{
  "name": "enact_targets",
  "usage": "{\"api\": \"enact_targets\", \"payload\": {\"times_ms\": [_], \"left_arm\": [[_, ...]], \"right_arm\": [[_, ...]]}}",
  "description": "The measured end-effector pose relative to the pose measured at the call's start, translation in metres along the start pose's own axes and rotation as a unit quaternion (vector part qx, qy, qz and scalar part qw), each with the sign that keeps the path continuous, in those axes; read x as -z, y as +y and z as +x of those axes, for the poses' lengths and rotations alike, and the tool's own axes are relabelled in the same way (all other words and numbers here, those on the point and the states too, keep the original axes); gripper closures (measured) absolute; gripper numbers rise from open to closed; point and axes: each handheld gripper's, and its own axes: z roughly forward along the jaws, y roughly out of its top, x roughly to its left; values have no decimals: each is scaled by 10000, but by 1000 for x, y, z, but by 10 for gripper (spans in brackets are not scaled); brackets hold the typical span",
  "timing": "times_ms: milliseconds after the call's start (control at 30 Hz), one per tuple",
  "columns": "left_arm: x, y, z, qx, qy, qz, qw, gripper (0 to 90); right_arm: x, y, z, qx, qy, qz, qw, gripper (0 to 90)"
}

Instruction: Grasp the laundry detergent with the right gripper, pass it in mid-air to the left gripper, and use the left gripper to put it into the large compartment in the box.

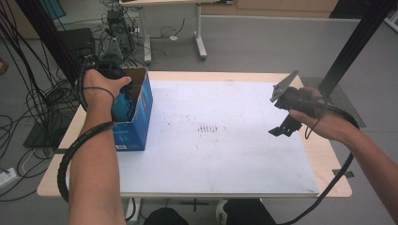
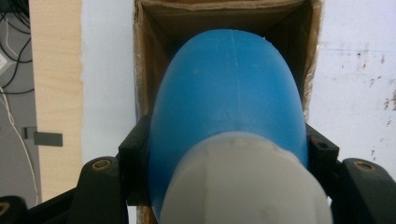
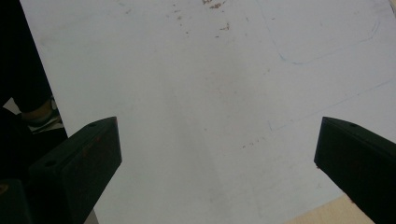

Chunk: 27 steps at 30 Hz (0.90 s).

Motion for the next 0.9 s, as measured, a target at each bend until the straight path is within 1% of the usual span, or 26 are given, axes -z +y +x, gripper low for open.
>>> {"api": "enact_targets", "payload": {"times_ms": [167, 367, 733, 867, 900], "left_arm": [[-10, -2, -1, -22, 31, 15, 10000, 374], [-19, -4, -1, -31, 61, -45, 10000, 374], [-36, -9, -3, -104, 59, 20, 9999, 374], [-42, -10, -3, -109, 70, 25, 9999, 374], [-44, -11, -3, -150, 78, 58, 9998, 373]], "right_arm": [[-2, 0, 0, 4, 7, 2, 10000, 6], [-3, 0, 0, -6, 7, 24, 10000, 8], [-4, -2, -2, -17, -9, 61, 10000, 9], [-5, -2, -2, 12, -18, 90, 10000, 9], [-5, -2, -2, 31, -10, 112, 9999, 9]]}}
